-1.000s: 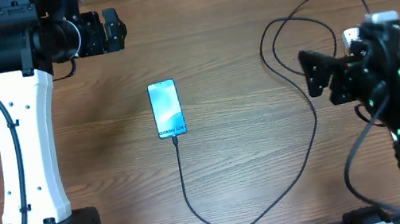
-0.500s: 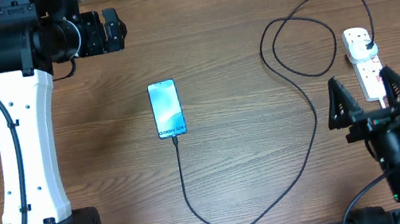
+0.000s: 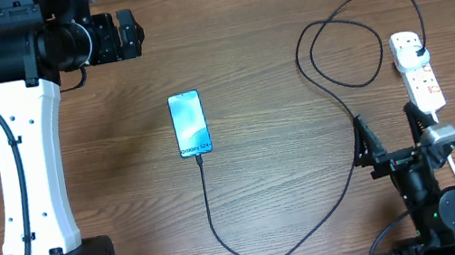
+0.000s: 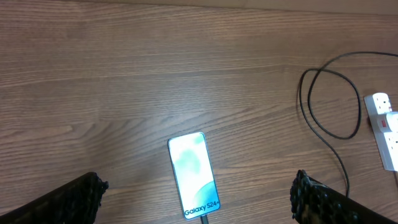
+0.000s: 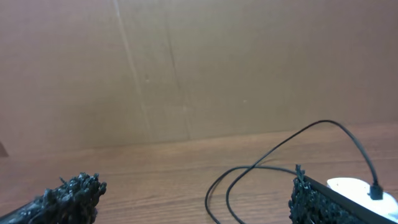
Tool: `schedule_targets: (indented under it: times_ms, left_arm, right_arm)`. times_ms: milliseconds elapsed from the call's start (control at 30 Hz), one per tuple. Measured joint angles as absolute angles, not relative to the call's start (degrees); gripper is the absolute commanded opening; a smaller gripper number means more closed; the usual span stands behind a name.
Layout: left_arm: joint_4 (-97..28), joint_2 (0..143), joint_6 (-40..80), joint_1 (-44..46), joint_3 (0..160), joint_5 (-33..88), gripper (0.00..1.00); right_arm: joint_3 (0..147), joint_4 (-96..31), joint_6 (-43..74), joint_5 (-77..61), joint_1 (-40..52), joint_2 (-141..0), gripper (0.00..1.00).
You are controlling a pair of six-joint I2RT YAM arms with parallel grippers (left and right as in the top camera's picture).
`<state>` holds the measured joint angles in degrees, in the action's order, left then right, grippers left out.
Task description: Plug charger to phone and switch on socket
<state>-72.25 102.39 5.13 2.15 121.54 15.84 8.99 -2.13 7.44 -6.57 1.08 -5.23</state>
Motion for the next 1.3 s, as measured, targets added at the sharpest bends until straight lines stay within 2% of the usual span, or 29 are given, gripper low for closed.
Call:
schedule_targets:
  times_ms: [333, 533, 1300]
  left_arm:
    - [-72.3, 102.4, 5.1, 2.2, 121.5, 15.8, 1.0]
    - [-72.3, 102.4, 5.1, 2.2, 121.5, 15.8, 1.0]
    - [-72.3, 102.4, 5.1, 2.2, 121.5, 15.8, 0.99]
  right_arm:
    - [1.1, -1.0, 7.5, -6.4, 3.0, -0.8, 1.0]
    - [1.1, -4.6, 7.5, -6.4, 3.5, -0.8, 1.0]
    - [1.1, -4.6, 7.4, -6.3, 3.5, -0.8, 1.0]
